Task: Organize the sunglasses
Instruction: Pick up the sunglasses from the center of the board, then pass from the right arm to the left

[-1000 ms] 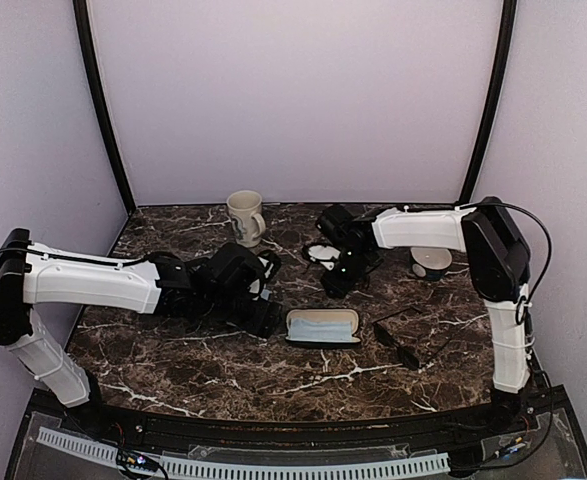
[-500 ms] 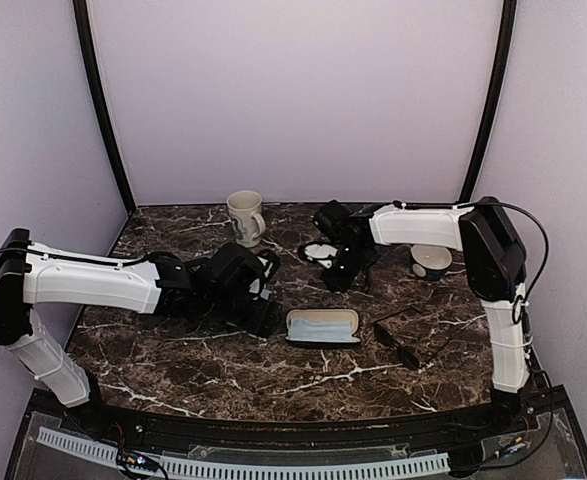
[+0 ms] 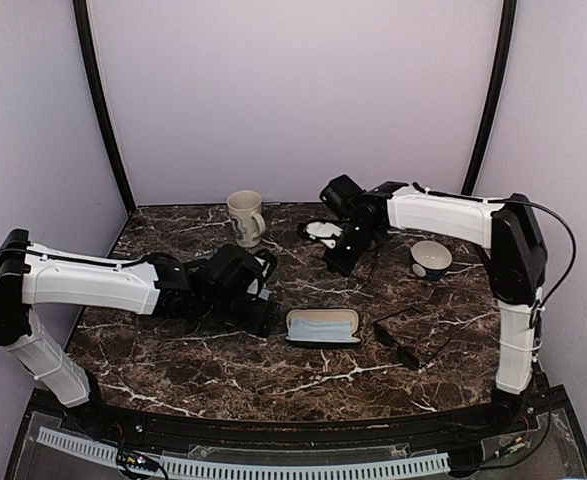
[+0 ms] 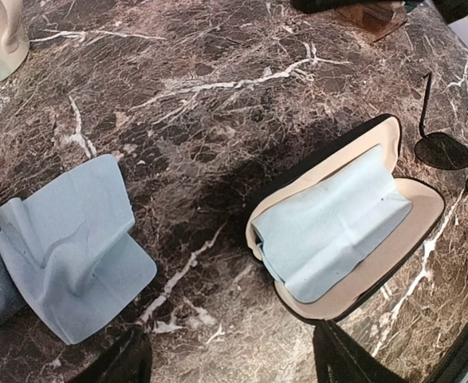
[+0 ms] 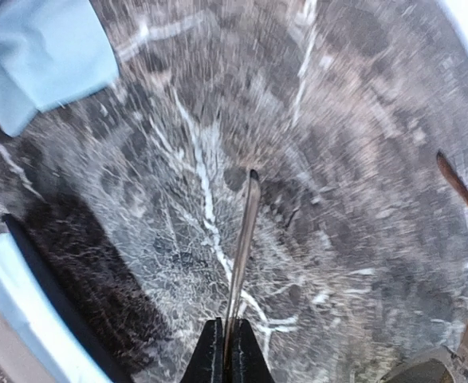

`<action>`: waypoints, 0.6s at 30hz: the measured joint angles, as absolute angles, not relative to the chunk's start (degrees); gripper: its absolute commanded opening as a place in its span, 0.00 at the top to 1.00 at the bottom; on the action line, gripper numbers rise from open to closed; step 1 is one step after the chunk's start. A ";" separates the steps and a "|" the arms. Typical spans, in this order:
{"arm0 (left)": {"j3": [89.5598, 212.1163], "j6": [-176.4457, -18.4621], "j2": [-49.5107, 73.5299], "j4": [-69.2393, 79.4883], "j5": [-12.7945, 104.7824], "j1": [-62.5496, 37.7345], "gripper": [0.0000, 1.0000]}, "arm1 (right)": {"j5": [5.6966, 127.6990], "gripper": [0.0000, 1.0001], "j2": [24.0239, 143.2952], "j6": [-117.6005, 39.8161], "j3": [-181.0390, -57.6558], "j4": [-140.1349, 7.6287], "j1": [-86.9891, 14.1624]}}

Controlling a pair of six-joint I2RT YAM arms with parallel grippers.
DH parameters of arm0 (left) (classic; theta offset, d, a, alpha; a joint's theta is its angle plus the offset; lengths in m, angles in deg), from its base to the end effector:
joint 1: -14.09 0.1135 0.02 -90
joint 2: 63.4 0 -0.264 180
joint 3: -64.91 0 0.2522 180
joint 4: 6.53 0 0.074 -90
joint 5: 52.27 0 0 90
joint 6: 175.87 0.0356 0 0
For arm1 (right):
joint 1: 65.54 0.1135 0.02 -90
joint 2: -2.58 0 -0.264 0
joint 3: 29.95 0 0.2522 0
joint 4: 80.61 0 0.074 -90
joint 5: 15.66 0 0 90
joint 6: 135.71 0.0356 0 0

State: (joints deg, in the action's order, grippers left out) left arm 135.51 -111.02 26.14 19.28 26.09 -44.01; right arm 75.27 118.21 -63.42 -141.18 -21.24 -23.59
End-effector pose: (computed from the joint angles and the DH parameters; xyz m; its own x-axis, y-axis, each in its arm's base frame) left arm 0.1825 -0.2795 0.2190 -0.6580 0.2694 -0.7032 0.5260 0.8326 -0.1732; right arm 0.3232 0.2898 0.2339 -0.4338 -0.7989 -0.4166 -0.8346 0.5305 -0.1483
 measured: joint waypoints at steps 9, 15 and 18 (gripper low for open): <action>132.45 -111.33 18.75 15.37 27.49 -42.88 0.29 | 66.57 1.00 98.06 -57.72 -135.28 -27.21 -22.71; 127.49 -111.46 13.00 4.42 33.18 -42.53 0.30 | 60.67 1.00 89.82 -45.32 -124.11 -39.91 -18.52; 126.52 -112.18 12.90 -0.54 36.19 -42.53 0.30 | 60.27 1.00 88.31 -37.89 -119.22 -46.45 -15.30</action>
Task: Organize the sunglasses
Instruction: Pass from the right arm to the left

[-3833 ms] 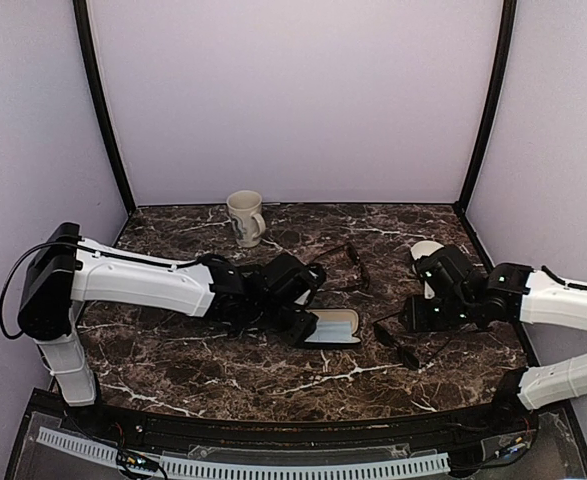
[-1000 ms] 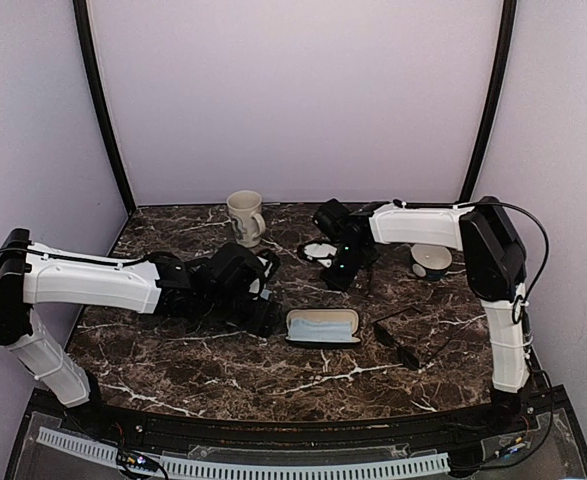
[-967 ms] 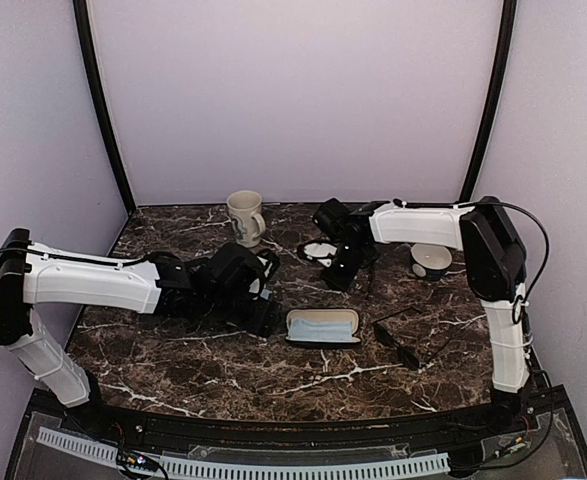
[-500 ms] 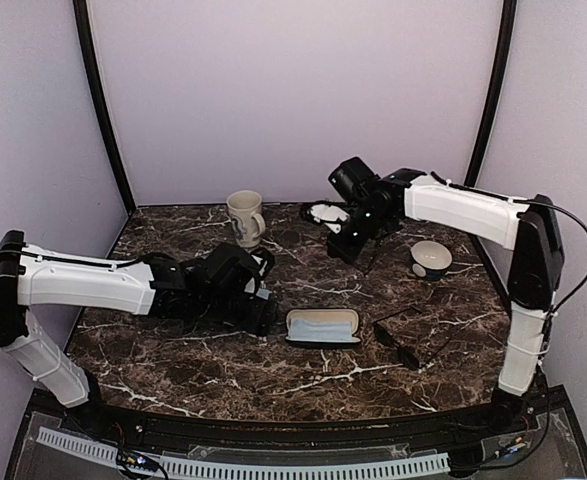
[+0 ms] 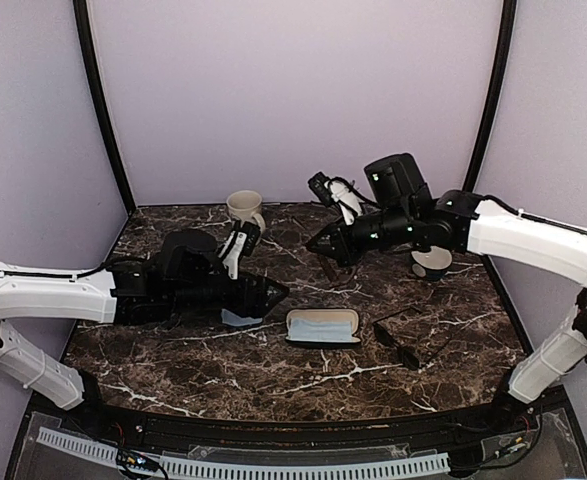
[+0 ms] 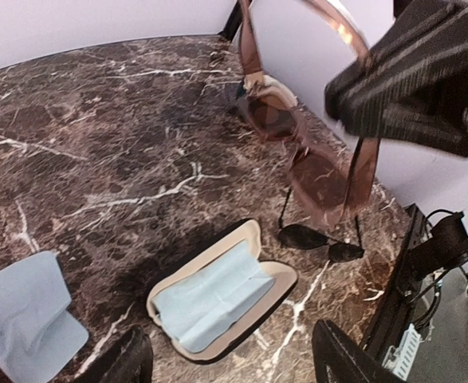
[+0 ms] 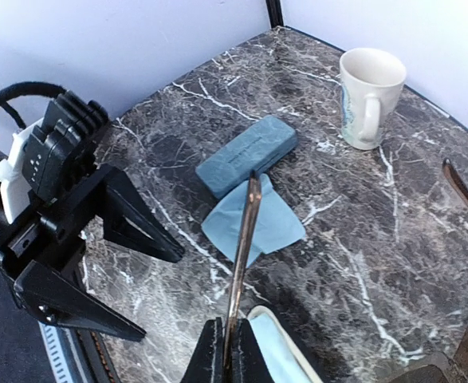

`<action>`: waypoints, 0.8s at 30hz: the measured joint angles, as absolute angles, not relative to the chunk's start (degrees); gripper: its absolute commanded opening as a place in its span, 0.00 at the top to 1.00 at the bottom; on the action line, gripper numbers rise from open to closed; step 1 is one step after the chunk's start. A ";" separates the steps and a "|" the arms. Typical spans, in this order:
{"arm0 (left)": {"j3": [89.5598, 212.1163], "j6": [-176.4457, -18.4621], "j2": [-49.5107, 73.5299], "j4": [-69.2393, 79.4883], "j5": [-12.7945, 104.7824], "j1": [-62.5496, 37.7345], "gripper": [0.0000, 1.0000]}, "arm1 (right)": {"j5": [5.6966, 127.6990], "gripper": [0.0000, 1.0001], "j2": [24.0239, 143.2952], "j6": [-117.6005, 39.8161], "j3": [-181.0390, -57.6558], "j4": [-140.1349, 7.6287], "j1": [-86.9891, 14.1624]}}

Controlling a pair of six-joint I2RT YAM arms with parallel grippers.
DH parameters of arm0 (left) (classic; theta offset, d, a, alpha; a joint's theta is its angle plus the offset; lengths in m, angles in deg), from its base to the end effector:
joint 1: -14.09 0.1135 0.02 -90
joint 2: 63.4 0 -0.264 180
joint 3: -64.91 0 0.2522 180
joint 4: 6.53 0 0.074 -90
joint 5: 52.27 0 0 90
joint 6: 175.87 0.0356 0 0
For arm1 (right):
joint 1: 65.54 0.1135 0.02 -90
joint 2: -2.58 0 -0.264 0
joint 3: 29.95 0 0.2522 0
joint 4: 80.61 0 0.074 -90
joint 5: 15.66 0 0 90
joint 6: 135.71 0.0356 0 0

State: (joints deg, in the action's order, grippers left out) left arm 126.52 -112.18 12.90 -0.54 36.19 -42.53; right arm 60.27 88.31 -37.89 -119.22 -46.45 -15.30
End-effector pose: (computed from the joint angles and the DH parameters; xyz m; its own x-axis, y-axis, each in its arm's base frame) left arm 0.1680 -0.2533 0.2673 -0.5380 0.0113 -0.8429 0.6497 0.6425 -0.4062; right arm 0.2143 0.2711 0.3371 -0.4424 -0.3254 -0.8357 -0.8270 0.5086 0.2398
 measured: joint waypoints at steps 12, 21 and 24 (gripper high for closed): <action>126.50 -118.80 13.94 -9.50 35.75 -46.33 0.26 | 75.77 1.00 89.08 -19.62 -116.20 -56.26 -5.60; 127.27 -120.24 17.70 -9.81 35.78 -46.90 0.33 | 80.10 1.00 91.88 -16.63 -116.49 -56.22 -4.48; 128.05 -120.20 18.86 -9.50 35.73 -46.90 0.40 | 80.54 1.00 92.07 -16.39 -116.90 -56.13 -4.11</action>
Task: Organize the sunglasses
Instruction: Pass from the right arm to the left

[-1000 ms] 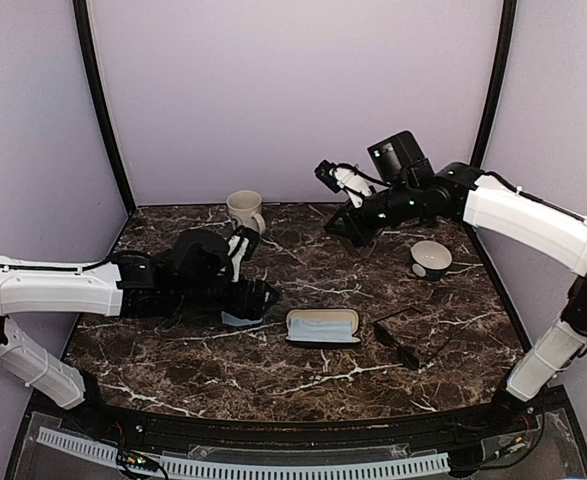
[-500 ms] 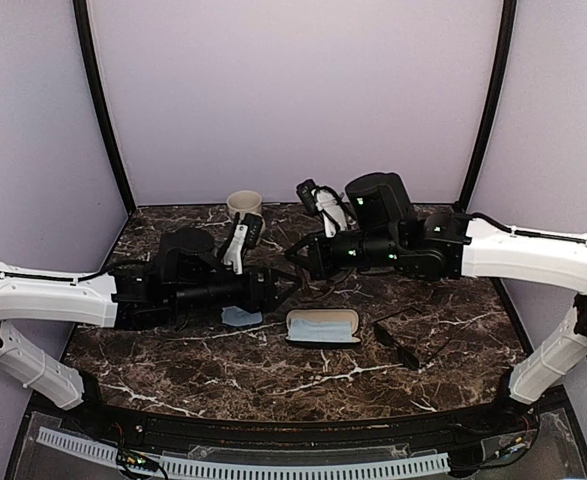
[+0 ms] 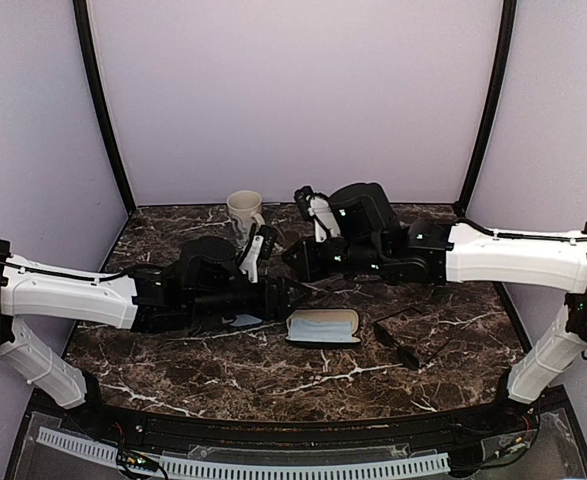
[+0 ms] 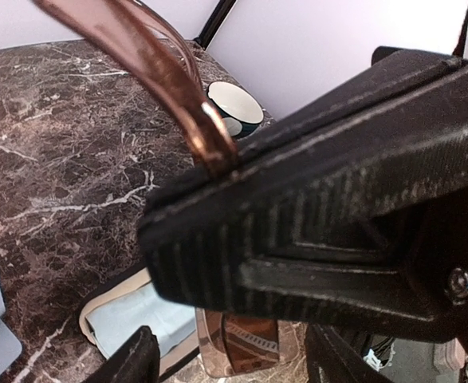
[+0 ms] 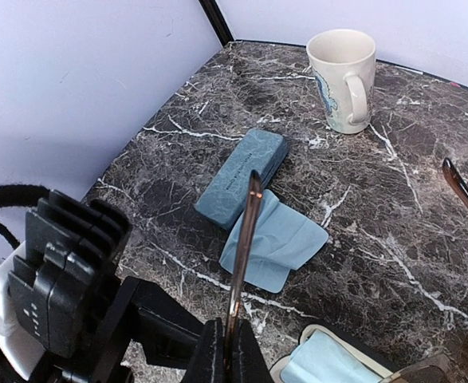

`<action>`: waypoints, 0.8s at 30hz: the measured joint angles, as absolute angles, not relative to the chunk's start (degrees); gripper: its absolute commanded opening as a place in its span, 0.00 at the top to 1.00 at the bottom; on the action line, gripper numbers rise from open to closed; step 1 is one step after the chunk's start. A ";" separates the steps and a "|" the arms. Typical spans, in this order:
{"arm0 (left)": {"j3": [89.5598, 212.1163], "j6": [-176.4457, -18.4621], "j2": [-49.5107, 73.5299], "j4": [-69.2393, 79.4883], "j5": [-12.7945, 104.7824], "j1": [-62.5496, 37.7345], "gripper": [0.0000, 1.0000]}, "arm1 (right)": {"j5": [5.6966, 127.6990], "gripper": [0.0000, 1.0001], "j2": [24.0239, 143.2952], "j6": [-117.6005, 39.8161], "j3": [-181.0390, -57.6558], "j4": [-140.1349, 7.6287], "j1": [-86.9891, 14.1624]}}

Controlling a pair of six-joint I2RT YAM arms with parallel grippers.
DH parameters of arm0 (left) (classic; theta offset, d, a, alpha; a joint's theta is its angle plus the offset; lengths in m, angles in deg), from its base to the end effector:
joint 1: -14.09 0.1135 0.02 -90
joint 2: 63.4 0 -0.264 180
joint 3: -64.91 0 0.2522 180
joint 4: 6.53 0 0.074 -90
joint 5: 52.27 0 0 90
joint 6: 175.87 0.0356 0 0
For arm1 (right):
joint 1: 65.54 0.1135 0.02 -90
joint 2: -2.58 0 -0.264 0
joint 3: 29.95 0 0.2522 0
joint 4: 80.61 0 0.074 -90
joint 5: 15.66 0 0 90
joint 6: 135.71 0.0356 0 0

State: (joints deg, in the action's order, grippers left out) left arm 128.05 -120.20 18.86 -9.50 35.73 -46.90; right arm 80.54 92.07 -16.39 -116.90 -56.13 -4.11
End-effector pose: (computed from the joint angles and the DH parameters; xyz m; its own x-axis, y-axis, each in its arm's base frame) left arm 0.1601 -0.2862 0.2620 -0.5951 -0.0890 -0.7987 0.6323 0.5616 -0.5337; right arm 0.1789 0.3205 0.3166 -0.5944 -0.0737 -0.8008 -0.6147 0.6836 0.3935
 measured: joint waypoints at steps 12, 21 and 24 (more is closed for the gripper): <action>129.43 -119.68 19.65 -9.35 35.80 -46.90 0.66 | 80.84 0.98 92.42 -16.04 -117.62 -56.08 -4.02; 129.43 -119.50 20.44 -9.68 36.59 -46.90 0.78 | 80.82 0.96 92.71 -16.04 -117.78 -55.80 -4.00; 129.43 -119.57 20.44 -9.79 36.50 -46.90 0.82 | 80.80 0.94 92.71 -16.04 -117.78 -55.73 -3.98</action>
